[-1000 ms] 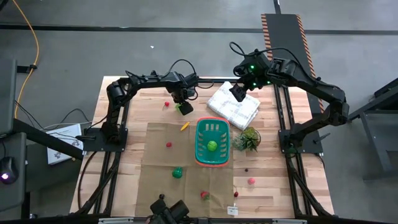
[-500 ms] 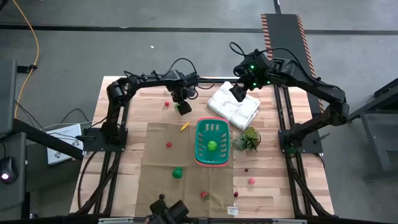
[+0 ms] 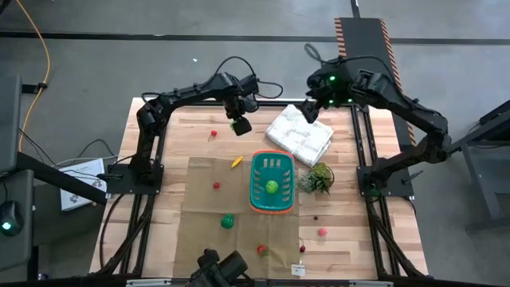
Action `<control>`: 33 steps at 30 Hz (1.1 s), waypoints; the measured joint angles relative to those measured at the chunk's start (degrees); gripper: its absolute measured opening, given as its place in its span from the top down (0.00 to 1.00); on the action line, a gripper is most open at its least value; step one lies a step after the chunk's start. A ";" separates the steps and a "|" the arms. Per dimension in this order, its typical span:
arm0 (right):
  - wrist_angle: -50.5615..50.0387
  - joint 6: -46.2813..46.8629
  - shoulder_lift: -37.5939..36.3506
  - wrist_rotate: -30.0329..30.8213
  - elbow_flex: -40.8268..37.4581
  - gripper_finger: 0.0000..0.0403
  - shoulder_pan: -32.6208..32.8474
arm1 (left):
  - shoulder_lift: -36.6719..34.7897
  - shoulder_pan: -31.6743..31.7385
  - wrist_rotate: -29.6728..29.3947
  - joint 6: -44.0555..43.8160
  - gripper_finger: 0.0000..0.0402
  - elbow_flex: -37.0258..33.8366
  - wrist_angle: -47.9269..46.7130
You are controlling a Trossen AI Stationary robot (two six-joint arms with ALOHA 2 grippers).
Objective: Pick and placing Produce into tupperware
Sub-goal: Put the green starfruit into the blue basket
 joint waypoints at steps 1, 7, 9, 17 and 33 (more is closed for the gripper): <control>-0.01 -0.14 -0.75 -0.02 0.00 0.28 -0.79 | 0.00 0.00 0.76 -0.02 0.47 1.35 -1.17; -0.02 -0.43 -6.17 -3.42 0.01 0.28 -5.23 | 0.00 -0.10 5.23 -0.09 0.47 8.50 -6.25; -0.11 -0.45 -7.96 -3.55 0.01 0.28 -6.04 | -0.01 -0.11 7.10 -0.35 0.46 10.33 -7.78; -2.98 -0.35 -12.77 -2.50 0.02 0.28 -7.74 | -0.02 -1.55 16.40 -0.68 0.48 16.93 -13.64; -5.36 -0.41 -13.91 -2.40 0.02 0.28 -7.83 | -0.04 -18.39 18.55 -2.60 0.46 27.65 -15.12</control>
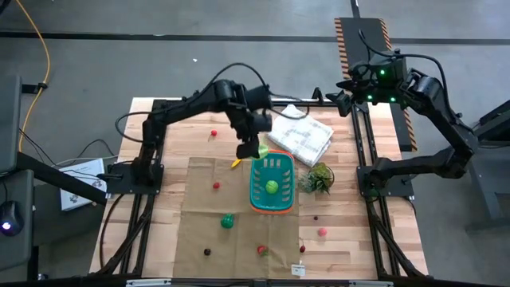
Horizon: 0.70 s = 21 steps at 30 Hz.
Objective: Pick and placing Produce into tupperware
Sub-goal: Put the green starfruit into the blue basket
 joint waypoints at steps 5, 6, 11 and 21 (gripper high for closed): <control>-1.11 -1.55 0.00 0.00 0.00 0.28 0.00 | 0.00 -4.02 -5.88 -4.97 0.46 0.04 2.37; -1.38 -1.98 0.00 0.00 0.00 0.28 0.00 | 0.00 -4.57 -6.63 -6.70 0.46 -0.13 3.42; -3.07 -4.11 0.02 -0.27 0.00 0.28 0.00 | 0.02 -6.58 -11.19 -17.09 0.47 -1.42 7.35; -5.34 -6.20 -0.08 -0.45 0.00 0.28 0.00 | 0.02 -8.05 -19.40 -30.55 0.47 -6.89 10.26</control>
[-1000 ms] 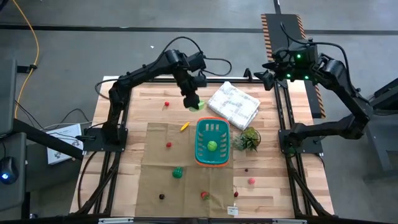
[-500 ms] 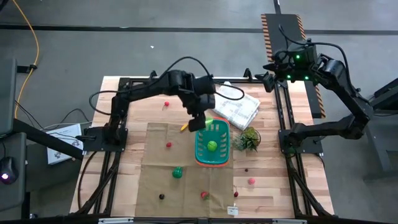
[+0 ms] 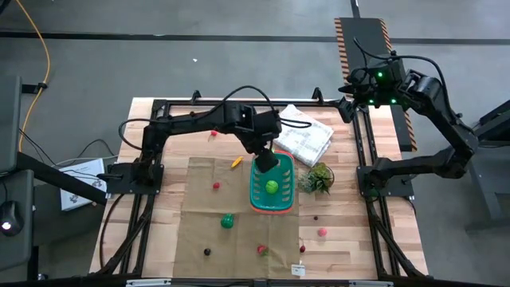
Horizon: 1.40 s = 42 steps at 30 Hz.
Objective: Pick and placing Produce into tupperware
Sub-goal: Put the green starfruit into the blue basket
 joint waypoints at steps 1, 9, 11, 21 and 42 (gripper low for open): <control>0.01 0.10 -0.03 0.00 0.00 0.28 0.02 | -0.02 -0.25 -0.36 -0.93 0.47 -0.84 0.89; 0.09 3.02 -0.03 -0.01 0.00 0.28 0.01 | 0.00 -1.42 -0.65 -5.12 0.46 -7.54 7.98; 0.04 3.37 -0.03 0.00 0.00 0.28 0.00 | 0.00 -2.09 -0.67 -5.40 0.47 -9.31 10.89; -0.37 2.40 -0.05 0.00 0.00 0.28 0.01 | 0.02 -4.44 -4.32 -4.72 0.47 -17.81 18.35; -0.57 1.33 -0.07 -1.99 0.00 0.28 0.02 | 0.75 -4.29 -4.95 6.89 0.47 -24.59 27.66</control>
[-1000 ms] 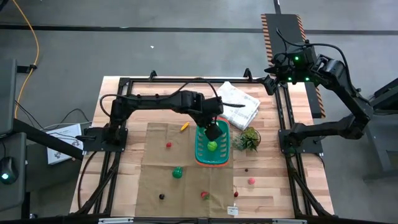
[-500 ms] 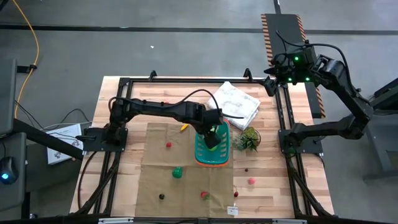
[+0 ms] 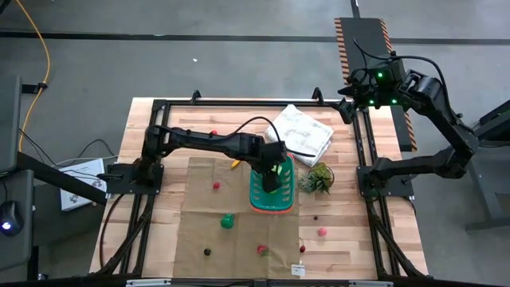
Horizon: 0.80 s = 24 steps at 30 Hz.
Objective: Pick and placing Produce into tupperware
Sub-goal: Put the green starfruit into the blue basket
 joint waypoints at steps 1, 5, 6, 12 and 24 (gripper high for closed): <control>0.00 0.06 0.00 -0.07 0.00 0.28 0.00 | 0.16 0.04 -0.01 0.66 0.47 -0.08 -0.17; 0.00 0.15 0.00 -0.05 0.00 0.28 0.00 | 0.99 0.04 0.20 3.14 0.47 0.11 0.91; 0.00 0.15 0.00 -0.05 0.00 0.28 0.00 | 1.34 0.04 0.82 3.28 0.47 -0.01 0.24; -0.02 0.17 0.00 -0.01 0.00 0.28 0.00 | 2.63 0.47 3.52 4.85 0.47 -0.09 -0.74; 0.00 0.60 0.00 0.01 0.00 0.28 0.00 | 3.25 1.70 3.44 7.88 0.46 0.61 1.52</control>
